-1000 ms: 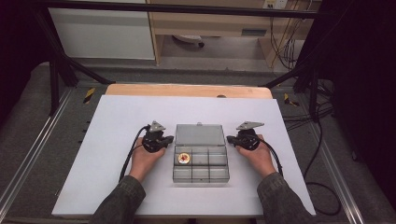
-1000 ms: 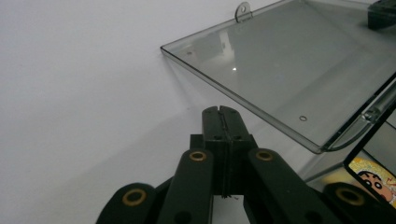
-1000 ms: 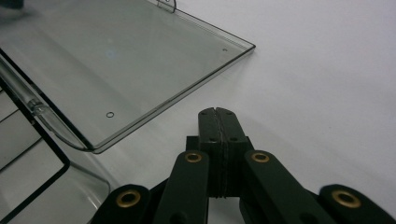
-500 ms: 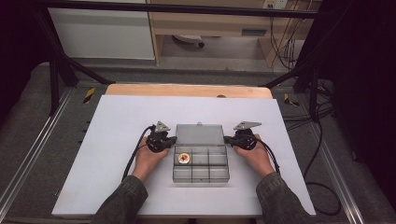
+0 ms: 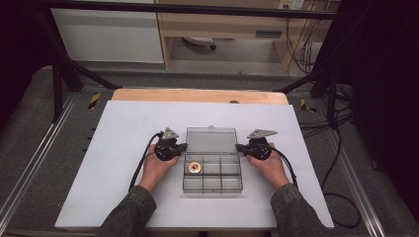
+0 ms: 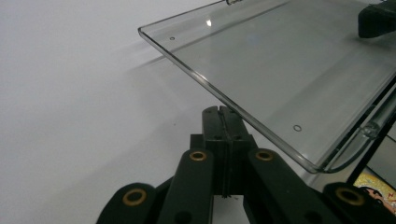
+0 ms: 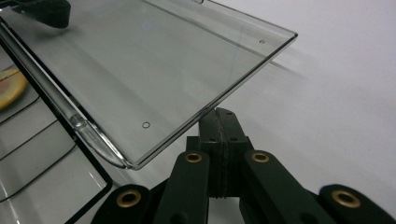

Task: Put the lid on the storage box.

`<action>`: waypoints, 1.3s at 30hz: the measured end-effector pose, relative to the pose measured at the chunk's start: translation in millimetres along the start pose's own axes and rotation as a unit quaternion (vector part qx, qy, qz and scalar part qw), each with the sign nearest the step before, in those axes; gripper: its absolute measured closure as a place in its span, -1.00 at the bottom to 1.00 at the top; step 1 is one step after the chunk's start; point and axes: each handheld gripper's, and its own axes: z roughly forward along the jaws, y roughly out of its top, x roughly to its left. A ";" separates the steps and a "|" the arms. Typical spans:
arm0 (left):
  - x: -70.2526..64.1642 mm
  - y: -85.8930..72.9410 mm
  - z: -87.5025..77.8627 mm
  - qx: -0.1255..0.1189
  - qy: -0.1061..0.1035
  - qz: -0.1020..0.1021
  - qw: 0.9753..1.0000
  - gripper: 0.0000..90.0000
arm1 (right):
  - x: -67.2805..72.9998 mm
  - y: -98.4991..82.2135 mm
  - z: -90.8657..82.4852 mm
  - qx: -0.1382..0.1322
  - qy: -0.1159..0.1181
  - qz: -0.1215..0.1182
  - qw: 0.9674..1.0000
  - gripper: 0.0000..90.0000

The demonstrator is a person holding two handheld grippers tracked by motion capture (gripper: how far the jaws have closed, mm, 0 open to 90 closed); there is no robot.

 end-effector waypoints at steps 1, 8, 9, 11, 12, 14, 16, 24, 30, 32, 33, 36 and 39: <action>0.0 0.0 -0.3 -0.005 0.001 -0.001 1.000 1.00 | 0.3 -0.1 -0.5 -0.003 0.001 0.003 1.000 1.00; 0.4 -0.1 -2.2 -0.024 -0.007 -0.010 1.000 1.00 | 1.4 0.6 -3.0 -0.019 -0.001 0.002 1.000 1.00; 0.5 0.0 -2.4 -0.026 -0.007 -0.010 1.000 1.00 | 1.4 0.5 -3.2 -0.022 -0.001 0.002 1.000 1.00; 0.3 0.2 -2.8 -0.029 -0.007 -0.010 0.999 1.00 | 1.7 0.5 -3.9 -0.024 -0.001 0.002 1.000 1.00; 0.5 0.2 -3.0 -0.032 -0.007 -0.010 0.999 1.00 | 1.8 0.7 -4.1 -0.026 -0.002 0.001 1.000 1.00; 0.7 0.4 -3.4 -0.035 -0.007 -0.011 0.999 1.00 | 2.0 1.1 -4.8 -0.029 -0.002 0.000 1.000 1.00; 0.9 0.3 -3.3 -0.037 -0.007 -0.010 0.999 1.00 | 2.2 1.3 -5.0 -0.031 -0.005 -0.004 0.999 1.00; 0.7 1.3 -5.0 -0.049 -0.005 -0.006 0.999 1.00 | 3.0 1.9 -6.6 -0.041 -0.007 -0.007 0.999 1.00; 0.6 2.3 -6.7 -0.057 -0.004 -0.006 0.998 1.00 | 3.2 2.6 -8.3 -0.048 -0.008 -0.009 0.999 1.00; 0.5 2.5 -7.2 -0.059 -0.004 -0.007 0.998 1.00 | 3.2 2.7 -8.8 -0.050 -0.009 -0.010 0.999 1.00; 0.5 2.6 -7.4 -0.060 -0.006 -0.008 0.998 1.00 | 3.4 2.9 -9.0 -0.052 -0.010 -0.011 0.999 1.00; 0.4 2.8 -7.9 -0.062 -0.007 -0.008 0.998 1.00 | 3.3 3.2 -9.6 -0.055 -0.010 -0.013 0.998 1.00; 0.2 3.2 -8.6 -0.064 -0.006 -0.007 0.998 1.00 | 3.4 3.2 -10.2 -0.057 -0.010 -0.012 0.998 1.00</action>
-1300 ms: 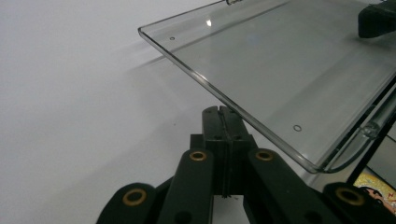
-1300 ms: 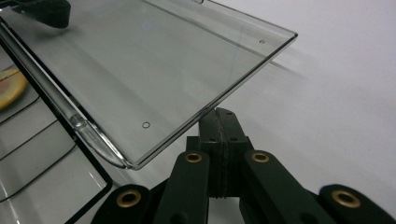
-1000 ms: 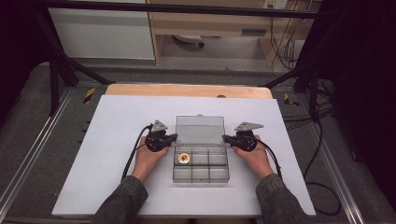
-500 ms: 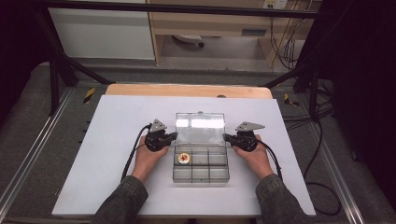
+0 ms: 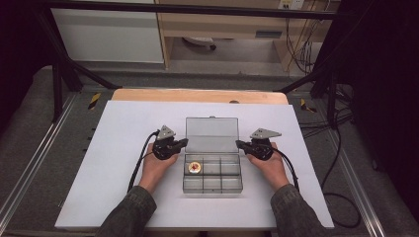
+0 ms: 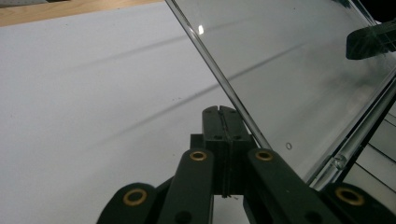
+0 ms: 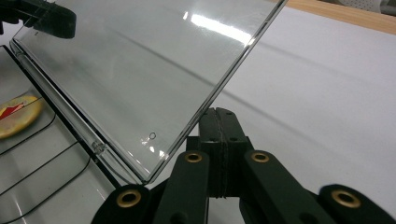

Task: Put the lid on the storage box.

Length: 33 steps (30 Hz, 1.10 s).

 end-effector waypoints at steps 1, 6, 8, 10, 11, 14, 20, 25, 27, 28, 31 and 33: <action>0.0 0.1 -0.2 -0.001 0.000 0.000 1.000 1.00 | 0.1 0.1 -0.2 -0.001 0.000 0.001 1.000 1.00; 0.4 0.6 -1.1 -0.003 -0.001 0.000 1.000 1.00 | 0.3 0.3 -1.1 -0.004 -0.001 -0.001 1.000 1.00; 0.7 0.8 -1.5 -0.005 -0.001 -0.001 1.000 1.00 | 0.4 0.1 -1.4 -0.008 -0.003 -0.003 1.000 1.00; 0.5 0.7 -1.4 -0.006 -0.003 -0.002 1.000 1.00 | 0.7 0.2 -1.7 -0.009 -0.004 -0.004 1.000 1.00; 0.5 0.8 -1.4 -0.006 -0.003 -0.001 1.000 1.00 | 0.6 0.2 -1.8 -0.009 -0.005 -0.005 1.000 1.00; 0.3 0.8 -1.5 -0.007 -0.003 -0.001 1.000 1.00 | 0.4 -0.1 -1.7 -0.011 -0.004 -0.006 1.000 1.00; 0.5 0.9 -1.7 -0.008 -0.002 0.001 1.000 1.00 | 0.4 -0.2 -1.9 -0.012 -0.003 -0.005 1.000 1.00; 0.7 0.8 -1.7 -0.010 -0.003 0.001 1.000 1.00 | 0.4 -0.2 -2.0 -0.014 -0.003 -0.003 1.000 1.00; 0.7 0.7 -1.6 -0.011 -0.002 0.000 1.000 1.00 | 0.1 -0.2 -2.0 -0.015 -0.004 -0.004 1.000 1.00; 0.6 0.6 -1.5 -0.011 -0.002 0.000 1.000 1.00 | 0.0 -0.3 -2.0 -0.015 -0.003 -0.003 1.000 1.00; 0.7 0.6 -1.6 -0.012 -0.001 0.001 1.000 1.00 | 0.2 -0.4 -1.8 -0.016 -0.003 -0.004 1.000 1.00; 0.7 0.7 -1.8 -0.013 -0.001 0.000 1.000 1.00 | 0.0 -0.3 -2.0 -0.017 -0.003 -0.006 1.000 1.00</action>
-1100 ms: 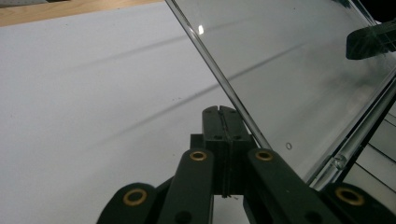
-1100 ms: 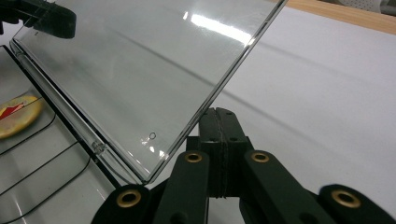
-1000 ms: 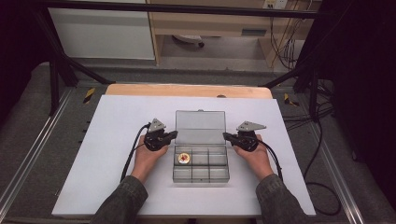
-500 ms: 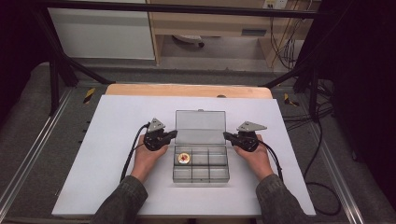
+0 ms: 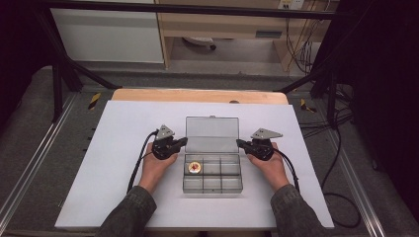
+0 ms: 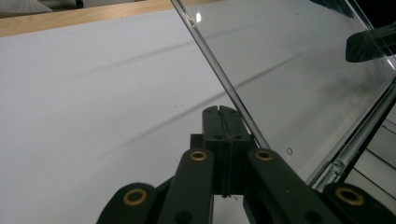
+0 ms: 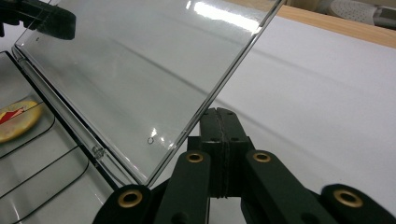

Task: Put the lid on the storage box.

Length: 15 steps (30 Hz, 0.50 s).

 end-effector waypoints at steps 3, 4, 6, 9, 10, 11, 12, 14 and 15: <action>0.3 0.3 -0.6 -0.002 0.003 0.001 1.000 1.00 | -0.2 0.1 -0.3 -0.002 0.000 -0.002 1.000 1.00; 0.4 0.5 -0.8 -0.003 0.003 0.002 1.000 1.00 | -0.3 0.2 -0.4 -0.003 0.000 -0.002 1.000 1.00; 0.5 0.6 -1.1 -0.005 0.002 0.000 1.000 1.00 | -0.5 0.2 -0.5 -0.006 0.000 -0.001 1.000 1.00; 0.3 0.7 -1.1 -0.007 -0.001 -0.001 1.000 1.00 | -0.7 0.1 -0.9 -0.009 0.001 -0.001 1.000 1.00; 0.3 0.7 -1.1 -0.008 -0.002 -0.001 1.000 1.00 | -0.7 0.2 -0.9 -0.009 0.001 -0.001 1.000 1.00; 0.3 0.8 -1.2 -0.008 -0.002 0.000 1.000 1.00 | -0.8 0.4 -1.1 -0.010 0.000 -0.001 1.000 1.00; 0.4 0.9 -1.4 -0.009 -0.001 0.000 1.000 1.00 | -1.0 0.6 -1.3 -0.011 -0.001 -0.003 1.000 1.00; 0.3 1.2 -1.9 -0.011 0.002 0.000 1.000 1.00 | -1.0 0.8 -1.6 -0.013 0.000 -0.002 1.000 1.00; 0.4 1.3 -2.1 -0.011 0.002 0.001 1.000 1.00 | -1.1 0.9 -1.8 -0.014 0.000 -0.002 1.000 1.00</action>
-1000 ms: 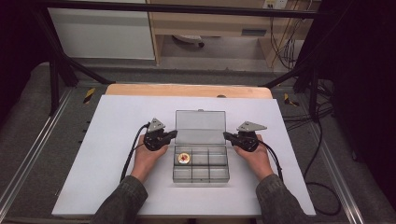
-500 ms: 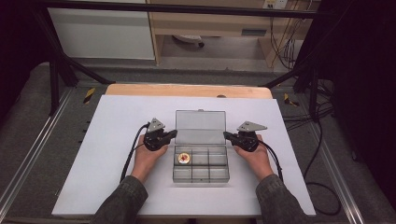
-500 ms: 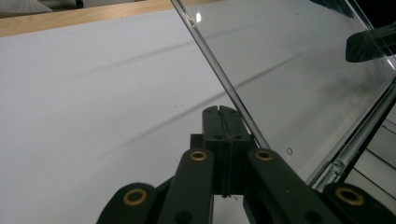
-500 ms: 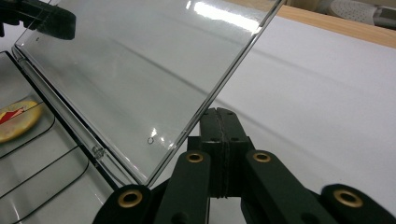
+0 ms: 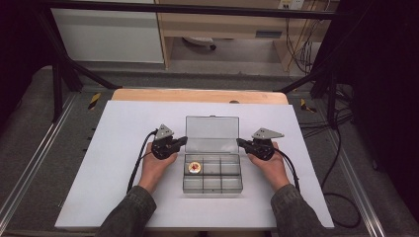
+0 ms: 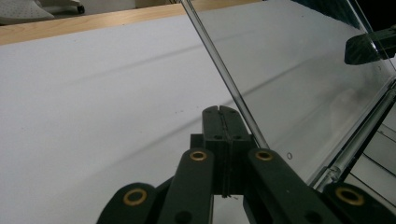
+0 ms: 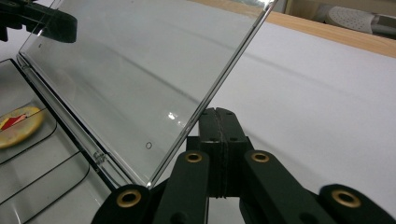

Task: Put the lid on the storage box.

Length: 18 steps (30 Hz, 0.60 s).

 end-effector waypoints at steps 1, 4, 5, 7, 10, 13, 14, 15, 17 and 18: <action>0.0 0.0 -0.1 0.000 0.000 0.000 1.000 1.00 | 0.0 0.0 0.0 -0.001 0.000 0.000 1.000 1.00; 0.1 0.2 -0.3 0.000 0.000 0.002 1.000 1.00 | 0.1 0.1 -0.1 -0.001 0.001 0.001 1.000 1.00; 0.2 0.2 -0.4 0.000 0.000 0.002 1.000 1.00 | 0.0 0.1 -0.1 -0.001 0.001 0.001 1.000 1.00; 0.0 0.2 -0.2 -0.001 -0.003 0.001 1.000 1.00 | 0.1 0.2 -0.3 -0.001 0.001 0.001 1.000 1.00; 0.2 0.2 -0.3 -0.001 -0.003 0.002 1.000 1.00 | 0.1 0.2 -0.3 -0.001 0.002 0.001 1.000 1.00; 0.2 0.2 -0.5 -0.002 -0.003 0.001 1.000 1.00 | 0.3 0.3 -0.4 -0.001 0.001 0.002 1.000 1.00; 0.2 0.3 -0.5 -0.003 -0.003 0.001 1.000 1.00 | 0.3 0.4 -0.5 -0.001 0.001 0.002 1.000 1.00; 0.2 0.3 -0.6 -0.003 -0.003 0.001 1.000 1.00 | 0.4 0.4 -0.6 -0.001 0.001 0.002 1.000 1.00; 0.1 0.5 -0.8 -0.003 -0.003 0.002 1.000 1.00 | 0.5 0.5 -0.7 -0.002 0.001 0.002 1.000 1.00; 0.0 0.5 -0.9 -0.003 -0.003 0.002 1.000 1.00 | 0.5 0.5 -0.7 -0.002 0.001 0.001 1.000 1.00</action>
